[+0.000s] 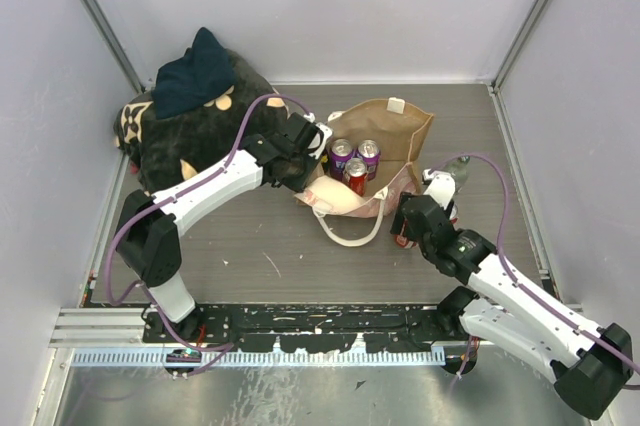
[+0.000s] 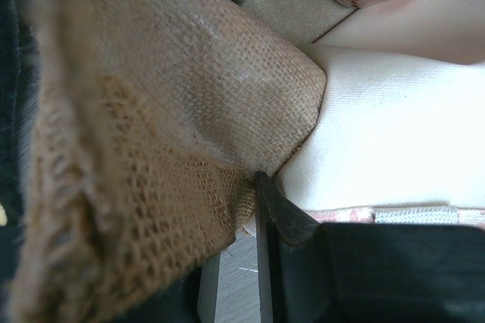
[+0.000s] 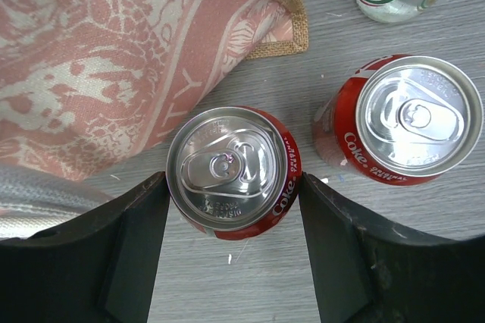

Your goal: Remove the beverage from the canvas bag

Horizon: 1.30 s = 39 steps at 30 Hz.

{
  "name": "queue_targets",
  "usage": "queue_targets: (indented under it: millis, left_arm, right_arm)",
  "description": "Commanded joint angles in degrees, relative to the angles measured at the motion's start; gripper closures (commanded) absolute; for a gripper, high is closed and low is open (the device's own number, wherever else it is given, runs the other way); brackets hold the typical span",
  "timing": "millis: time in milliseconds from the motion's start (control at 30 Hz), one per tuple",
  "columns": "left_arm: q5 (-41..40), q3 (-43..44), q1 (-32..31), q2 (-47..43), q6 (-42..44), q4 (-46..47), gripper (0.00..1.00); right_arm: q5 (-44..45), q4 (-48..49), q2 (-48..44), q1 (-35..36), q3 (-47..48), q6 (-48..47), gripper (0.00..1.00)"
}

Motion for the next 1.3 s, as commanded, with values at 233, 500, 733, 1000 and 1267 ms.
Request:
queue_targets:
  millis: [233, 500, 733, 1000, 1267]
  left_arm:
    - [-1.32, -2.21, 0.61, -0.24, -0.25, 0.86, 0.70]
    - [-1.41, -2.74, 0.68, -0.76, -0.25, 0.79, 0.63]
    - [-1.58, -3.80, 0.63, -1.52, -0.42, 0.67, 0.63]
    - [1.38, -7.11, 0.62, -2.88, -2.51, 4.09, 0.63]
    - [4.68, -9.03, 0.63, -3.25, -5.23, 8.70, 0.63]
  right_arm:
    - [9.36, 10.24, -0.64, 6.24, -3.83, 2.27, 0.99]
    - [12.49, 2.59, 0.35, 9.05, -1.60, 5.94, 0.11]
    - [15.18, -1.35, 1.20, 9.33, 6.66, 3.25, 0.00]
    - [17.26, -3.23, 7.93, 9.49, 27.31, -5.63, 0.09]
    - [10.46, -2.91, 26.46, 9.15, 45.16, -10.00, 0.65]
